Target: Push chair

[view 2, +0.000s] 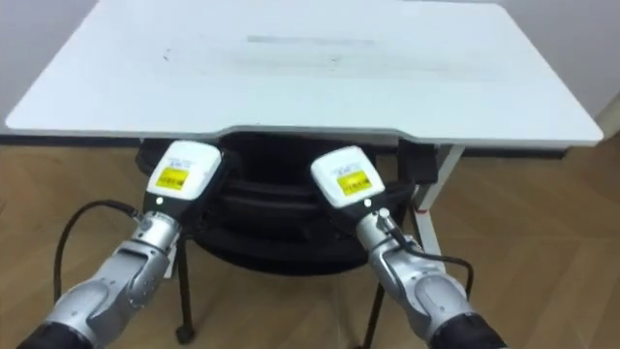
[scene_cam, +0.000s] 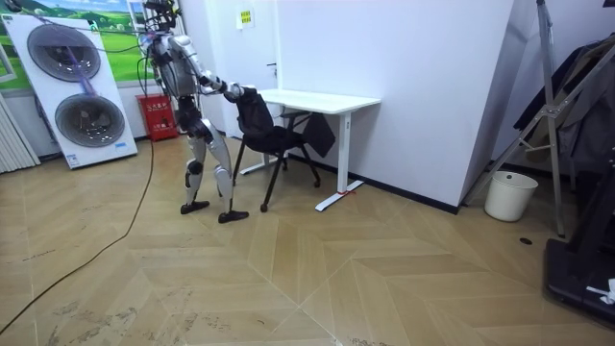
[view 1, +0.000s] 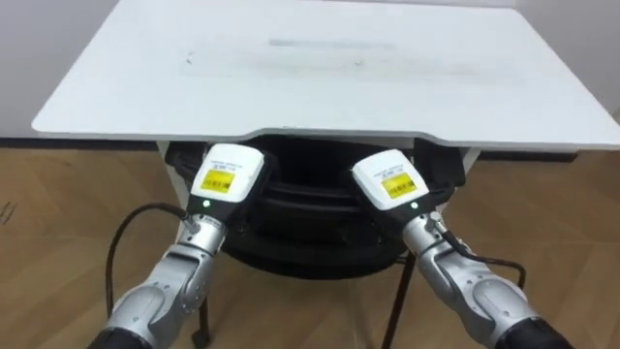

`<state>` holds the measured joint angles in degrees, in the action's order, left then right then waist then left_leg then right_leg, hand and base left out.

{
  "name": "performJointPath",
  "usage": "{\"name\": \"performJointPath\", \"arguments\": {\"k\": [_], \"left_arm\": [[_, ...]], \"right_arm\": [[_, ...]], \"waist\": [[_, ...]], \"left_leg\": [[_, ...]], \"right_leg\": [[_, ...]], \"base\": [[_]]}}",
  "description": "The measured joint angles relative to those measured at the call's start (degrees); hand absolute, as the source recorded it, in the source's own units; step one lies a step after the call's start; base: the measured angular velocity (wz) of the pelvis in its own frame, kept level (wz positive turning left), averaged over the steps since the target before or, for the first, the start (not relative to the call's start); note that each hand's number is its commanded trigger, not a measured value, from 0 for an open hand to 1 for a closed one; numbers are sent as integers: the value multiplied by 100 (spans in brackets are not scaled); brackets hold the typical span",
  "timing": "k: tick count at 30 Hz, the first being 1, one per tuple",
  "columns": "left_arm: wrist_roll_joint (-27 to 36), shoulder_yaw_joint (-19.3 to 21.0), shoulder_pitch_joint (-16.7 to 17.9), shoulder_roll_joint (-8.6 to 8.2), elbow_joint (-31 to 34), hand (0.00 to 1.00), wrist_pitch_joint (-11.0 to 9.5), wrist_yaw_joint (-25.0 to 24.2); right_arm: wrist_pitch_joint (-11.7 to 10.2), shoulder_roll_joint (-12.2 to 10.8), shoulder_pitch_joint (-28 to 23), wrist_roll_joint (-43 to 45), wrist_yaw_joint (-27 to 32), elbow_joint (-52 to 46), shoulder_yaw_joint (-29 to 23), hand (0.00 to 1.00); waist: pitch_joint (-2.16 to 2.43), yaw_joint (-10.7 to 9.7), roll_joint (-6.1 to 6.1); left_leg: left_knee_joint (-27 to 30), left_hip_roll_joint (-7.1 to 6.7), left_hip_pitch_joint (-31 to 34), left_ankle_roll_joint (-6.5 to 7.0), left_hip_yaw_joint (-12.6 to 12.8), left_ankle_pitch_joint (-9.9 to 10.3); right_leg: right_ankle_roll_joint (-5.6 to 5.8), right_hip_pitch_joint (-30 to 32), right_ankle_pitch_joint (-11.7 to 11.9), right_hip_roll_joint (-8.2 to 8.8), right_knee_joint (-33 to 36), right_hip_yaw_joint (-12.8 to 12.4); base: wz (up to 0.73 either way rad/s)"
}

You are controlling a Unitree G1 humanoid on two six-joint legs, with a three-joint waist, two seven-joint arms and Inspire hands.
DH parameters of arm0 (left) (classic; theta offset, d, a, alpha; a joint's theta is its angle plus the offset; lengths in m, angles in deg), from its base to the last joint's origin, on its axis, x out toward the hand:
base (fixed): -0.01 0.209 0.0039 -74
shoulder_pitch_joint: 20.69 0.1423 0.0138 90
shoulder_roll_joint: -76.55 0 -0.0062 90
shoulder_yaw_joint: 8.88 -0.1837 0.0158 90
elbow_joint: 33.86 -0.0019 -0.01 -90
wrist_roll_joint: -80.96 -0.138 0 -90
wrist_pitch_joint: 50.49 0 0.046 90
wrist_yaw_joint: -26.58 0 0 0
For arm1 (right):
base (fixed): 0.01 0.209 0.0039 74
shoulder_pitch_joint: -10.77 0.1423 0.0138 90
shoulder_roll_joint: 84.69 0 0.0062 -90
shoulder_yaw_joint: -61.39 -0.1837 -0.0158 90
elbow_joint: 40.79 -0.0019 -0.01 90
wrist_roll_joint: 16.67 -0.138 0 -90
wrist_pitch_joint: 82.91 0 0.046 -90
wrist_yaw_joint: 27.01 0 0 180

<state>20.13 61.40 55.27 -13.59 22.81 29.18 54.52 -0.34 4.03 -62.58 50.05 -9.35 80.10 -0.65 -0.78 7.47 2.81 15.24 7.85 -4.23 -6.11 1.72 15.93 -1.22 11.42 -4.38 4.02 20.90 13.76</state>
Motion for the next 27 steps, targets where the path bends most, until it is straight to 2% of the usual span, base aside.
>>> {"name": "performJointPath", "arguments": {"k": [2,4,8,12,13,14,16,18,19,20,23,24,26,27], "left_arm": [[-6,26,-25,60,90,100,0,-14],[-8,31,-22,98,138,100,0,-34],[-12,42,-31,161,185,100,-8,-55],[-2,-12,-40,145,-71,100,-48,-56],[-5,-61,-30,143,-72,100,-44,-67],[-18,-68,-17,119,-71,100,-44,-76],[-79,-68,-3,58,-124,100,-41,-103],[-119,-69,49,1,-133,100,-40,-95],[-123,-74,50,-77,-129,100,-21,-94],[-133,-75,47,-98,-136,100,1,-92],[-188,-61,25,-190,-133,98,42,-65],[-192,-62,27,-208,-135,85,57,-59],[-192,-70,39,-256,-129,55,78,-63],[-192,-70,40,-264,-117,27,83,-68]], "right_arm": [[9,-7,4,-32,-107,-98,-1,100],[5,-6,4,-38,-231,-171,-1,100],[-37,-11,5,-68,-341,-246,-7,100],[-98,-131,-8,-61,-412,-11,-6,100],[-127,-128,-70,-65,-404,-14,-34,100],[-132,-120,-131,-66,-396,-35,-59,100],[-134,-90,-223,-68,-329,-29,-67,100],[-136,-44,-322,-65,-245,-60,-71,100],[-165,23,-335,-78,-204,-75,-70,100],[-173,51,-331,-84,-195,-73,-71,100],[-188,88,-328,60,-184,-109,-189,100],[-187,85,-328,97,-184,-107,-210,96],[-187,127,-329,107,-183,-106,-227,20],[-188,142,-330,107,-181,-116,-228,0]], "waist": [[-67,-7,112],[-65,5,143],[-65,-37,140],[-91,-222,123],[-94,-310,120],[-89,-391,137],[-91,-423,142],[-76,-459,156],[-76,-479,152],[-69,-479,133],[-33,-474,76],[-26,-472,76],[15,-452,28],[17,-458,28]], "left_leg": [[-36,65,-101,-67,-56,26],[-20,136,-143,-124,-52,74],[258,317,-114,-199,-105,169],[1251,489,185,-134,-96,188],[1510,558,324,-97,-85,172],[1635,577,410,-32,-96,132],[1724,554,452,62,-97,33],[1407,468,330,42,-117,-34],[1031,356,241,35,-127,-36],[683,266,136,8,-117,-55],[19,179,-50,-172,-57,-179],[-76,137,-76,-144,-25,-230],[-357,47,-161,-61,101,-359],[-378,30,-160,-45,106,-372]], "right_leg": [[-44,2,-229,-10,219,70],[-49,-6,-346,-69,307,80],[-175,-63,-549,-186,406,216],[-237,-461,-732,-181,389,475],[-248,-559,-798,-177,382,639],[-262,-615,-827,-183,370,700],[-283,-702,-826,-189,324,671],[-274,-746,-787,-133,279,678],[-236,-728,-750,-86,266,682],[-218,-715,-698,-79,207,663],[-160,-603,-516,-107,48,574],[-141,-583,-467,-101,7,526],[-122,-585,-252,-93,-171,403],[-126,-586,-210,-87,-202,393]], "base": [[12],[2],[6],[39],[65],[63],[33],[20],[9],[0],[-14],[-25],[-21],[-11]]}}
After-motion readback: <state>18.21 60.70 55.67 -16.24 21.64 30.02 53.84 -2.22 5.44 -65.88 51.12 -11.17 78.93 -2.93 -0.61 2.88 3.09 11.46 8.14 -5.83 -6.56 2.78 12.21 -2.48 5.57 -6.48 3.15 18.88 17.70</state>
